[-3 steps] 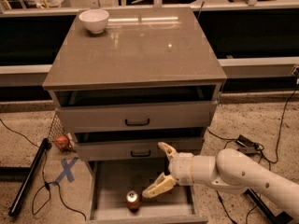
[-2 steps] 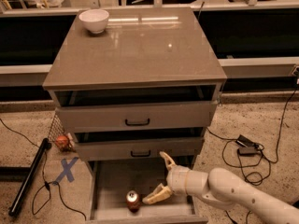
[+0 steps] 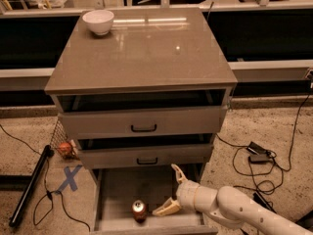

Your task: Pick coke can from bottom drawer and place on counter

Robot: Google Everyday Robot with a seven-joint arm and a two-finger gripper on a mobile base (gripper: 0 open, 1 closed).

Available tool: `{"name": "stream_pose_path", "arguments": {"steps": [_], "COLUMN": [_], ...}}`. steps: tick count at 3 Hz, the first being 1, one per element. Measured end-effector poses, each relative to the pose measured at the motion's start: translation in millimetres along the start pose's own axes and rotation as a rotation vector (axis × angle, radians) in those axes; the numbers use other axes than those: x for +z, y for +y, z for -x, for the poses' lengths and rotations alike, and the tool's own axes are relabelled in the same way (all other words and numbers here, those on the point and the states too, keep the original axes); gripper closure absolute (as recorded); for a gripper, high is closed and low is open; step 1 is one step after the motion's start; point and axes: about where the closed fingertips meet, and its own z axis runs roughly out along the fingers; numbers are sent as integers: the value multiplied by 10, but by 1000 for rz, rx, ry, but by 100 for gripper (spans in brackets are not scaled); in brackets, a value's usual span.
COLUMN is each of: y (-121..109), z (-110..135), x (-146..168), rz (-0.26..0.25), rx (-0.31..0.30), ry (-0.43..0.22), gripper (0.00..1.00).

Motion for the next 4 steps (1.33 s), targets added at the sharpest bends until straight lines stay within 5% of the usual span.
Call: {"name": "stream_pose_path", "arguments": {"steps": [1, 2, 4], "y": [18, 67, 189], "z": [-143, -747, -1444], "x": [298, 967, 1497], "rz": [48, 77, 130], "rx": [-2, -45, -8], "ry": [-34, -45, -25], "gripper": [0, 0, 0]}}
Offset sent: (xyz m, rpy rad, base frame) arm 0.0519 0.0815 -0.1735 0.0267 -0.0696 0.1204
